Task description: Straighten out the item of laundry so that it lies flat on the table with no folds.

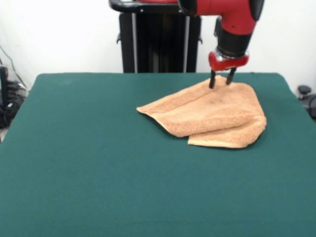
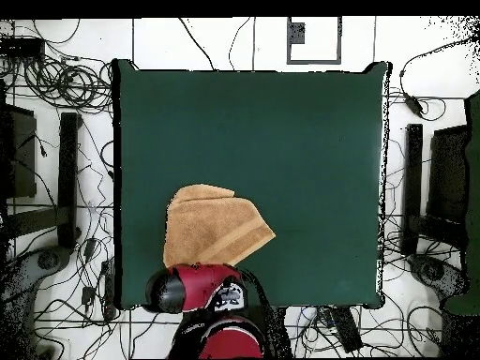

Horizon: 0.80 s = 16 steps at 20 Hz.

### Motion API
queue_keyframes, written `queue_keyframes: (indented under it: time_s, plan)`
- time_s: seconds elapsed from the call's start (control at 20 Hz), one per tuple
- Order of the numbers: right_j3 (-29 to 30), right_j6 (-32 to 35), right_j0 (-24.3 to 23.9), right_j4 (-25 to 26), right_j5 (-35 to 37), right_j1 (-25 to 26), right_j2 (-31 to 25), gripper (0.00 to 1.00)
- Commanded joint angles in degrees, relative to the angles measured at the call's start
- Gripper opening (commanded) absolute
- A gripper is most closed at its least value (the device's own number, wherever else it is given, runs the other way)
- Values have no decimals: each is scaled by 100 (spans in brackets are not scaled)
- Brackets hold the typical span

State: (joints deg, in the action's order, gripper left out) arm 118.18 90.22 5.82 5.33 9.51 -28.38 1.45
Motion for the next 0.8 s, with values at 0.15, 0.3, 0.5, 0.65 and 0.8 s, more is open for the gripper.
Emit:
queue_keyframes:
  time_s: [0.15,0.3,0.5,0.65,0.8]
  plan:
    - [-381,890,-115,-271,781,-820,-26,100]
    - [-603,780,-259,-198,597,-733,-158,100]
    - [-1037,669,-344,-91,215,-365,-297,100]
    - [-1345,534,-409,9,102,-149,-389,100]
    - [-1591,473,-468,92,-4,61,-403,100]
